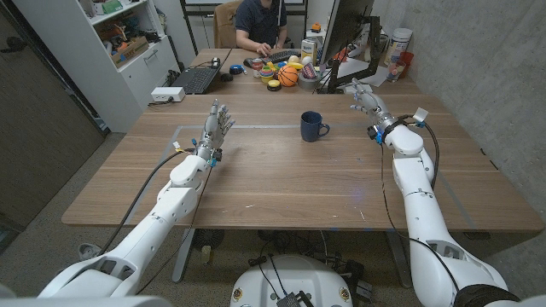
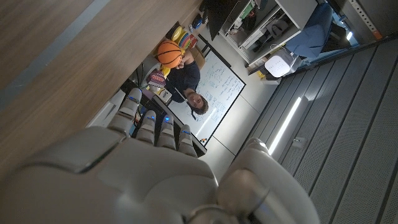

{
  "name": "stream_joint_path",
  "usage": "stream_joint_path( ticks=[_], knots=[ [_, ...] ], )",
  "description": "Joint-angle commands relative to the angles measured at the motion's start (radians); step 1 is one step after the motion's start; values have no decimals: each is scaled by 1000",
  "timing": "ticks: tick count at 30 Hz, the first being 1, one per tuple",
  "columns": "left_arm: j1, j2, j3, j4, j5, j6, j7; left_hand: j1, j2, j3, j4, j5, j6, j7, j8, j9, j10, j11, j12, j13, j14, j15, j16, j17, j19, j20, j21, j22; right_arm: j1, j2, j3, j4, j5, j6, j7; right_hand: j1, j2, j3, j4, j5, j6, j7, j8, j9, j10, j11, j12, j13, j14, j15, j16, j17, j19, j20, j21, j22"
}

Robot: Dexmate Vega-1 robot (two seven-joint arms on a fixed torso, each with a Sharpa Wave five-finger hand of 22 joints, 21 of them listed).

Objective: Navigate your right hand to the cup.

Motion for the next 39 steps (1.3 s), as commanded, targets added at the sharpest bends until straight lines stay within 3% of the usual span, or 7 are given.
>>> stream_joint_path(
  ticks=[1,21,29,39],
  knots=[
    [22,-5,-17,-29,14,10,6,0,86,-1,4,8,-27,-3,5,3,-6,-2,5,5,-8,1,4,4,7,1,7,4,22,8,-14,-33,-148,62,-21,10,-8,2,-9,2,0,-14,6,5,1,-2,-3,2,7,2,5,3,8,-1,-2,1],
    [38,-11,-32,-53,26,21,13,1,86,-2,3,8,-28,-1,4,3,-6,-3,5,5,-9,1,3,4,6,2,6,4,13,-18,-108,-125,-411,115,-99,36,-5,7,-23,4,8,-24,9,6,-4,-10,-5,1,16,-3,5,3,16,-1,-9,-1],
    [48,-10,-37,-64,27,30,15,1,86,-3,4,9,-28,-2,4,3,-5,-2,5,5,-9,1,3,4,6,2,6,4,20,-41,-170,-163,-532,103,-99,62,-12,7,-40,7,-6,-65,2,6,-22,-20,-11,1,9,-2,-2,3,25,0,-18,-2],
    [64,-6,-46,-85,30,41,23,1,87,-4,4,9,-28,-1,4,3,-7,-2,4,5,-9,3,3,4,6,2,6,4,36,-67,-229,-161,-621,90,-65,98,-23,6,-64,10,-12,-101,1,6,-51,-33,-15,1,-8,-3,-12,3,33,0,-31,-3]
  ],
)
